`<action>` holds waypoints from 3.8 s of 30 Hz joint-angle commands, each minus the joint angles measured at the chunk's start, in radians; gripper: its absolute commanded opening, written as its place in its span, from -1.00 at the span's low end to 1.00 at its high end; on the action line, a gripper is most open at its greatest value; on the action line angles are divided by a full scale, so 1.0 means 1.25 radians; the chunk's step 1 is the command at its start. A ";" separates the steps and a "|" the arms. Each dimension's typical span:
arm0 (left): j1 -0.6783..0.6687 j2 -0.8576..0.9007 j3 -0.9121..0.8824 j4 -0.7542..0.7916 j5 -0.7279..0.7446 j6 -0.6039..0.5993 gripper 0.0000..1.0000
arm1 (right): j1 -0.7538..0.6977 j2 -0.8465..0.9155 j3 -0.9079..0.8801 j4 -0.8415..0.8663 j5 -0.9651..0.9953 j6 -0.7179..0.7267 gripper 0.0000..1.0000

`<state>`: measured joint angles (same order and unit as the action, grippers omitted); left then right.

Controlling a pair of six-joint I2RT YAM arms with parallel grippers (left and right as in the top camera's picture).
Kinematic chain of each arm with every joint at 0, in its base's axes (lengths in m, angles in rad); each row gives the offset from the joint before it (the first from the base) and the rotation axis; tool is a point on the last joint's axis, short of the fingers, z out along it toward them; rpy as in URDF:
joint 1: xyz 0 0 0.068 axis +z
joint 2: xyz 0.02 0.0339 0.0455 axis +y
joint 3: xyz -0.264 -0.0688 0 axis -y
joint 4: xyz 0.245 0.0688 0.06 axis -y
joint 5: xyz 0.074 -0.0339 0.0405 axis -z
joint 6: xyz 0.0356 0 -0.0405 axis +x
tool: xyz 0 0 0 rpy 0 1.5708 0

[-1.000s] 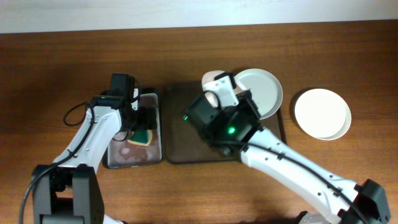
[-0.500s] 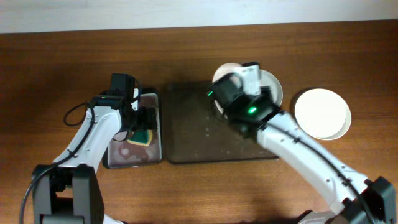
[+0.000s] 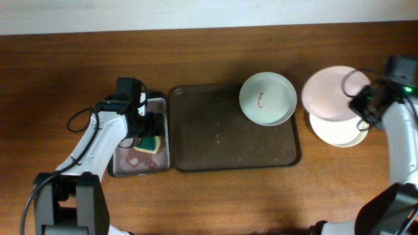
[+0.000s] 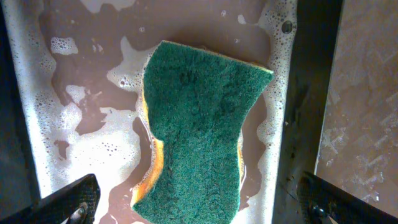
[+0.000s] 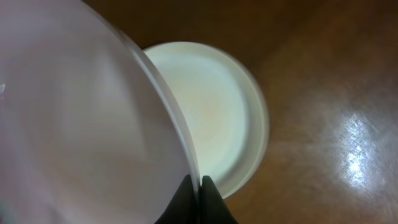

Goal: Clean dirty plates on tray and stack at the side
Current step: 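Carry the plate right and set it on the plate stack, then move the right gripper to the last white plate and grip its rim, then grasp the green sponge in the sink tray with the left gripper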

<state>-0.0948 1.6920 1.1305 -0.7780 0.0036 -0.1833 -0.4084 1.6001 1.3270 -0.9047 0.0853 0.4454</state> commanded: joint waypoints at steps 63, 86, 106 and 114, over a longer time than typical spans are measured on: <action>0.003 -0.013 0.012 -0.004 0.006 -0.002 0.95 | 0.335 0.268 -0.028 0.100 -0.380 -0.202 -0.92; 0.003 -0.013 0.012 -0.005 0.016 -0.002 0.97 | 0.447 0.270 -0.075 0.153 -0.250 -0.034 -0.40; 0.003 -0.009 -0.145 0.156 0.015 -0.002 0.08 | 0.447 0.270 -0.075 0.161 -0.251 -0.034 -0.40; 0.003 -0.007 -0.146 0.183 0.015 -0.002 -0.20 | 0.447 0.270 -0.075 0.155 -0.251 -0.034 -0.40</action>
<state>-0.0948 1.6920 0.9592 -0.5587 0.0185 -0.1852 0.1452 1.9572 1.2488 -0.7067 -0.2508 0.3935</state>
